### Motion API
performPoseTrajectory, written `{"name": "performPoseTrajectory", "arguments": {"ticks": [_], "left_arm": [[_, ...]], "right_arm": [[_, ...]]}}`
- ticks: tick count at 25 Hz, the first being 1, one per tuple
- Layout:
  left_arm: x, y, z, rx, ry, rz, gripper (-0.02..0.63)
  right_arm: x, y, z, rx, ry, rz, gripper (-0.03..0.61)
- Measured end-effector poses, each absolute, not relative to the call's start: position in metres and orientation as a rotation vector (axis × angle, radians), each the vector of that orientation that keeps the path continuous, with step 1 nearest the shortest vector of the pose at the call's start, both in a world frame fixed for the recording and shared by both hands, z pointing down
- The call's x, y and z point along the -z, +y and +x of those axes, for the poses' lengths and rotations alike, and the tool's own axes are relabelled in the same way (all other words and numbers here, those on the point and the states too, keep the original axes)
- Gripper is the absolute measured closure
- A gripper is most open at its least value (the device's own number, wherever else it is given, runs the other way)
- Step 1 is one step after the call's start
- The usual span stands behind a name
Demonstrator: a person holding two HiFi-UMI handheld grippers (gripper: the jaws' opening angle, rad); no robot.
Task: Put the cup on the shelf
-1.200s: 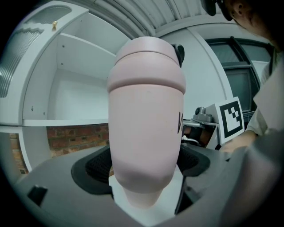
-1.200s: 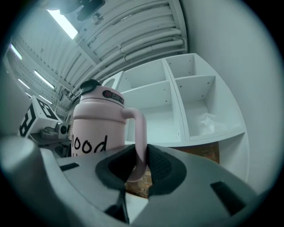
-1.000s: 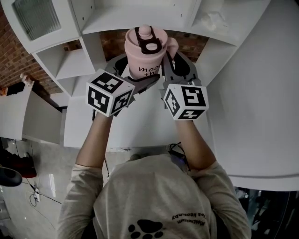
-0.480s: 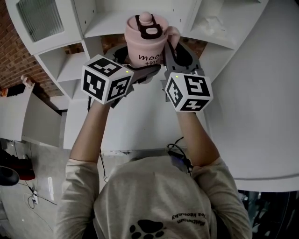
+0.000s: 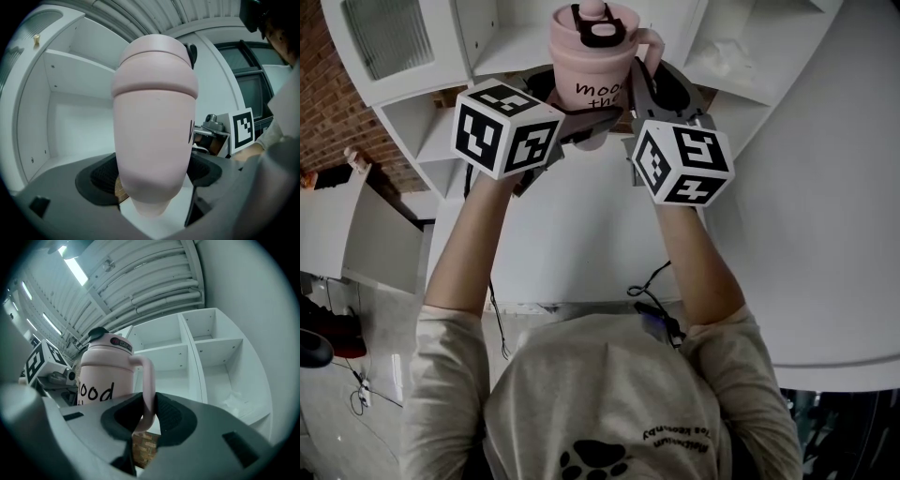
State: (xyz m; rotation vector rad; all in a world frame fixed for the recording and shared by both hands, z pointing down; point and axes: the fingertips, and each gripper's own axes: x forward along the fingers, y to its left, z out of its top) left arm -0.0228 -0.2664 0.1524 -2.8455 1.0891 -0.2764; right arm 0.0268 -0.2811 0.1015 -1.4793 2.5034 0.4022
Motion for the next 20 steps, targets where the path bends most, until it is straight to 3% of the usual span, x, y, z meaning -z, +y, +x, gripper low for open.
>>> {"name": "performPoseTrajectory", "arguments": {"ticks": [20], "left_arm": [[-0.102,-0.29,-0.024,0.291,1.047,-2.802,0.166]], "right_arm": [[-0.053,-0.302,0.027,-0.435,2.444,-1.445,0.497]]}}
